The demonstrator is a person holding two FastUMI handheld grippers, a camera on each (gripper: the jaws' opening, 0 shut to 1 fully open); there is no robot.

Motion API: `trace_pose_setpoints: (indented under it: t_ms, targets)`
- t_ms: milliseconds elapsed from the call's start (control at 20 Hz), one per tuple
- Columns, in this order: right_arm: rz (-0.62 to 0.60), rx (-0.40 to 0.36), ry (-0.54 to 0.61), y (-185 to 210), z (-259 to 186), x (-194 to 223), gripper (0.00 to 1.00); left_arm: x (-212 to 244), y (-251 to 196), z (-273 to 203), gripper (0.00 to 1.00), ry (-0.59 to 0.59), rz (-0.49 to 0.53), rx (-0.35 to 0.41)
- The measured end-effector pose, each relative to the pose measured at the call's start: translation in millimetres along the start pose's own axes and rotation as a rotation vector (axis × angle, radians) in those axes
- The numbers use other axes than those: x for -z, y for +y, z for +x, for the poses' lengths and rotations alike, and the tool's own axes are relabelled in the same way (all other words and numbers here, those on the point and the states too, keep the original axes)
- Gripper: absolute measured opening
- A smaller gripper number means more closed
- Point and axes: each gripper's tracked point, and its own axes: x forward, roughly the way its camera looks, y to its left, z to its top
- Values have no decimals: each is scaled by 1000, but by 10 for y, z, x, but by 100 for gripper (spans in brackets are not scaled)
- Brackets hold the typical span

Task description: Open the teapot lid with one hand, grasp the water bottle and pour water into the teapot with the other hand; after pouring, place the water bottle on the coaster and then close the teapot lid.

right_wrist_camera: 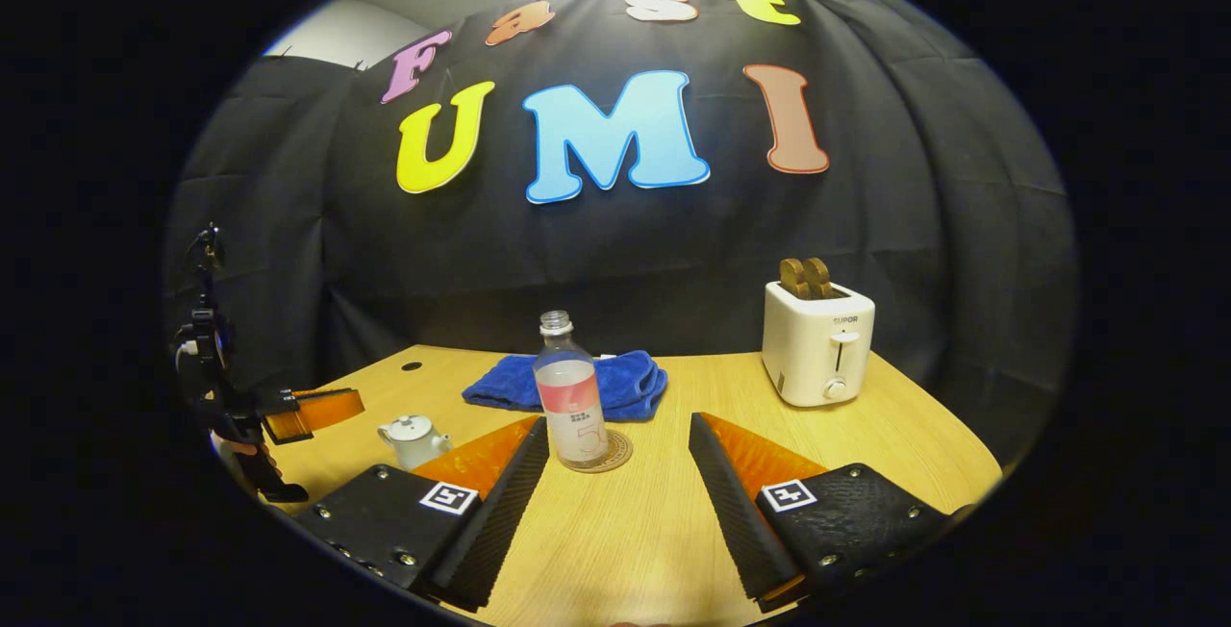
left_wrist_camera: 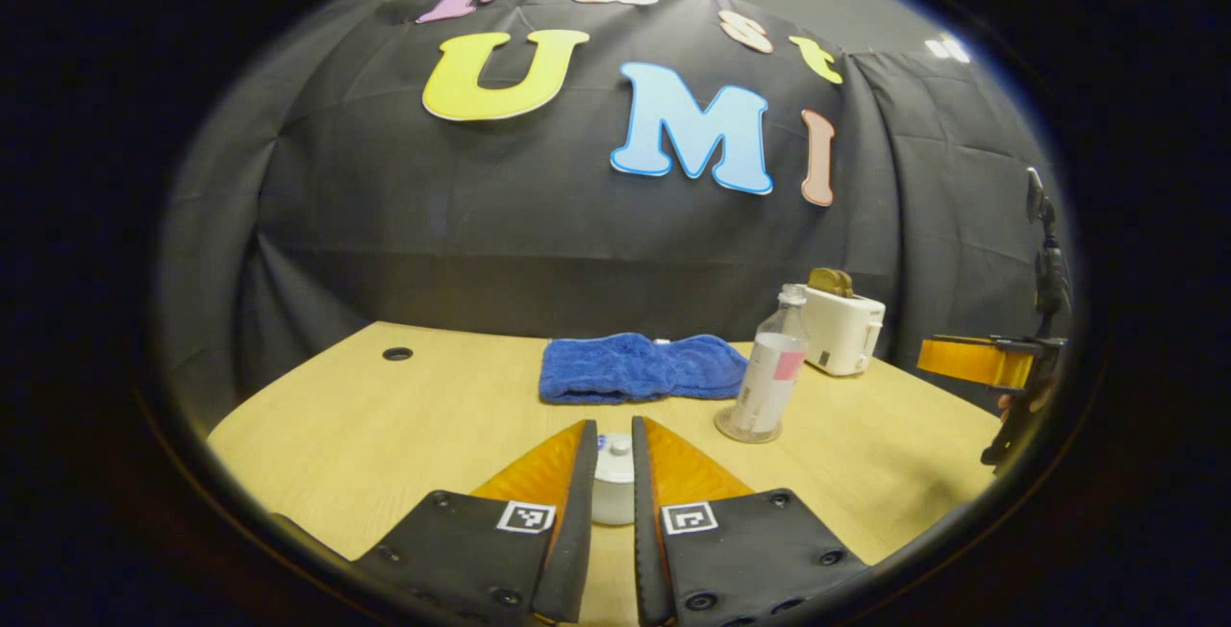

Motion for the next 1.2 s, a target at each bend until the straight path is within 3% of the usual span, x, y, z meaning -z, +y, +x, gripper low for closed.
trace_pose_setpoints:
  t_ms: [550, 650, 1200]
  targets:
    - [-65, 64, -113, 355, 56, 232, 92, 244, 28, -84, 27, -29, 34, -42]
    - [-51, 56, -120, 431, 83, 279, 92, 303, 33, -76, 21, -29, 20, -50]
    - [-50, 90, -112, 420, 116, 442, 92, 447, 110, -60, 21, -14, 18, -73]
